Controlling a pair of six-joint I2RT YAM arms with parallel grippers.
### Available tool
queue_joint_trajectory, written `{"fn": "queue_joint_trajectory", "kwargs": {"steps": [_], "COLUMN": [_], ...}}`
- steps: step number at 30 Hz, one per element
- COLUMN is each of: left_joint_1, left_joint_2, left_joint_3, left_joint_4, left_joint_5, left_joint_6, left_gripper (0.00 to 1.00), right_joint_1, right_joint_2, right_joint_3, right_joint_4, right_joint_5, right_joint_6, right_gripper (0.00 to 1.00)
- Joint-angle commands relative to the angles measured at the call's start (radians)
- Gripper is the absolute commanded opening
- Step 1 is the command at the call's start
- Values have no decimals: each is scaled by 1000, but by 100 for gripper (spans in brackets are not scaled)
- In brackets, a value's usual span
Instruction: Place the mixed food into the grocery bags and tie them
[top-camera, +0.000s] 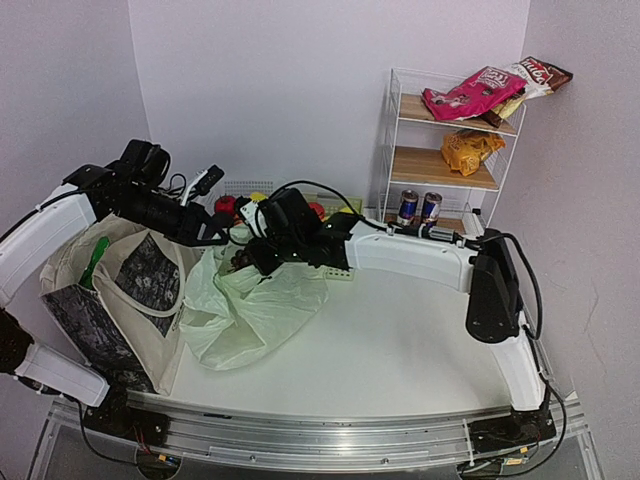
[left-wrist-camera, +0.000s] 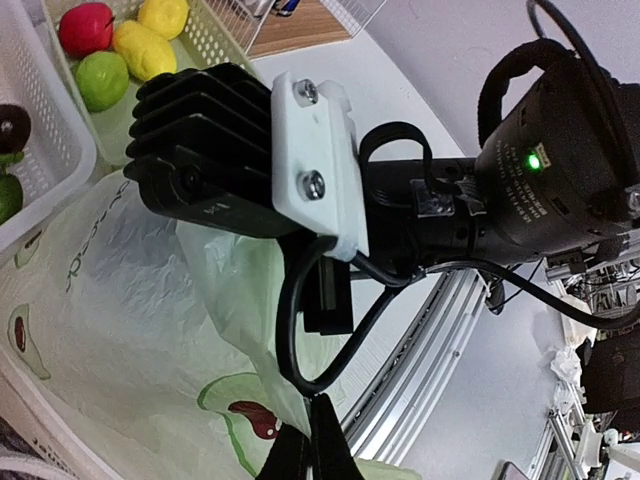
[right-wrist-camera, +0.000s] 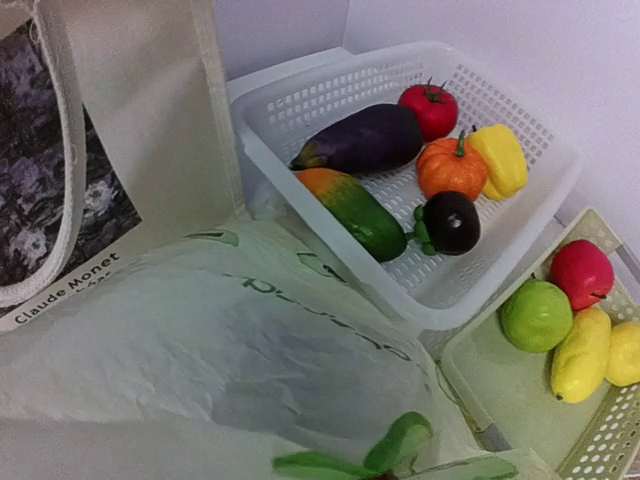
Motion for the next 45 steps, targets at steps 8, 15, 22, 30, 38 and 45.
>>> {"fn": "queue_joint_trajectory", "kwargs": {"steps": [8, 15, 22, 30, 38, 45], "left_joint_1": [24, 24, 23, 23, 23, 22], "left_joint_2": [-98, -139, -155, -63, -37, -20], "left_joint_3": [-130, -247, -332, -297, -274, -258], "left_joint_4": [26, -138, -310, -267, -238, -217], "left_joint_5": [-270, -388, -391, -326, -258, -195], "left_joint_6": [216, 592, 775, 716, 681, 643], "left_gripper": [0, 0, 0, 0, 0, 0], "right_joint_1": [11, -165, -293, -320, -386, -390], "right_joint_2": [-232, -364, -193, 157, 403, 520], "right_joint_3": [45, 42, 151, 459, 590, 654], "right_joint_4": [-180, -225, -317, -352, -339, -248], "right_joint_5": [-405, -618, -294, -25, 58, 126], "right_joint_6": [21, 244, 250, 97, 162, 172], "right_gripper": [82, 82, 78, 71, 76, 78]}}
